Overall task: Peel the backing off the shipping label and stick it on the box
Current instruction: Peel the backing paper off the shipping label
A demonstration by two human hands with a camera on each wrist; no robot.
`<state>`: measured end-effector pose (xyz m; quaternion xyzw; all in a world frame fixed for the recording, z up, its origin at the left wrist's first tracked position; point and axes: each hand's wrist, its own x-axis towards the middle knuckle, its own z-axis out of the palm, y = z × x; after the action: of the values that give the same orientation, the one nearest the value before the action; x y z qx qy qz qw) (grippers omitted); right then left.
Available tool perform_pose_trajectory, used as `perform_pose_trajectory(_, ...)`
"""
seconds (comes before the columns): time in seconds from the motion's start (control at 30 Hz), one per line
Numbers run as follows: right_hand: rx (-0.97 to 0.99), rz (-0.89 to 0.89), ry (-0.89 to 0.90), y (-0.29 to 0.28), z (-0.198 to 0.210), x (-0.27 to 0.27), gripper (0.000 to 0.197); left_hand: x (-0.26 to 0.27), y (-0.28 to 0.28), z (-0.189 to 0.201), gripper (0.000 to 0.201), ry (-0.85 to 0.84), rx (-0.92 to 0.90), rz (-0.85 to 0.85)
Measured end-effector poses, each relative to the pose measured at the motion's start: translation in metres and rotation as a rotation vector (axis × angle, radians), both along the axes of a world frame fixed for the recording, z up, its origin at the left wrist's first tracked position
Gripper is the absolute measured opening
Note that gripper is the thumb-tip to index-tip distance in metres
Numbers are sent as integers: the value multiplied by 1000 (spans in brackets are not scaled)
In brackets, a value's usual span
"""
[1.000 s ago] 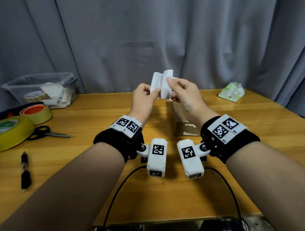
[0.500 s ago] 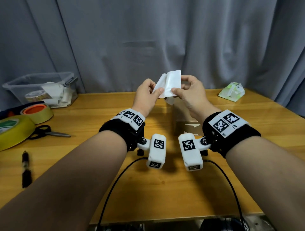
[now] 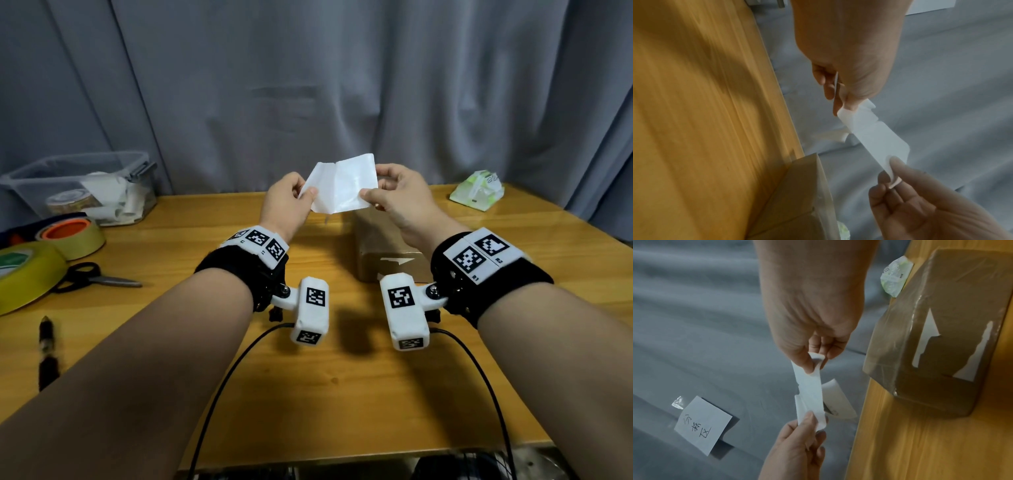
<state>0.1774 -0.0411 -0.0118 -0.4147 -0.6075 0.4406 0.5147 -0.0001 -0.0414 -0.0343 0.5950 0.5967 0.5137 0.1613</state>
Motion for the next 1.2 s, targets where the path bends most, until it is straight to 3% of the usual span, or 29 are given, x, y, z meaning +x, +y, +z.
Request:
perform_pose_trajectory(0.2, -81, 48, 89, -1, 3, 2, 32, 6, -12, 12, 26, -323, 48, -162)
perform_pose_trajectory(0.27, -113, 40, 138, -2, 5, 2, 27, 7, -16, 14, 32, -371, 22, -227)
perform_pose_trajectory(0.4, -120, 36, 127, -5, 6, -2, 20, 10, -21, 17, 49, -366, -29, -267)
perform_pose_trajectory(0.53, -82, 13, 109, -11, 9, -7, 14, 12, -24, 18, 48, -346, -38, -224)
perform_pose_trajectory(0.73, -12, -77, 30, -10, 9, -8, 20, 7, -19, 17, 50, -333, -86, -79)
perform_pose_trajectory(1.2, -35, -251, -12, -11, 6, -10, 23, 9, -8, 15, 44, -233, -148, 115)
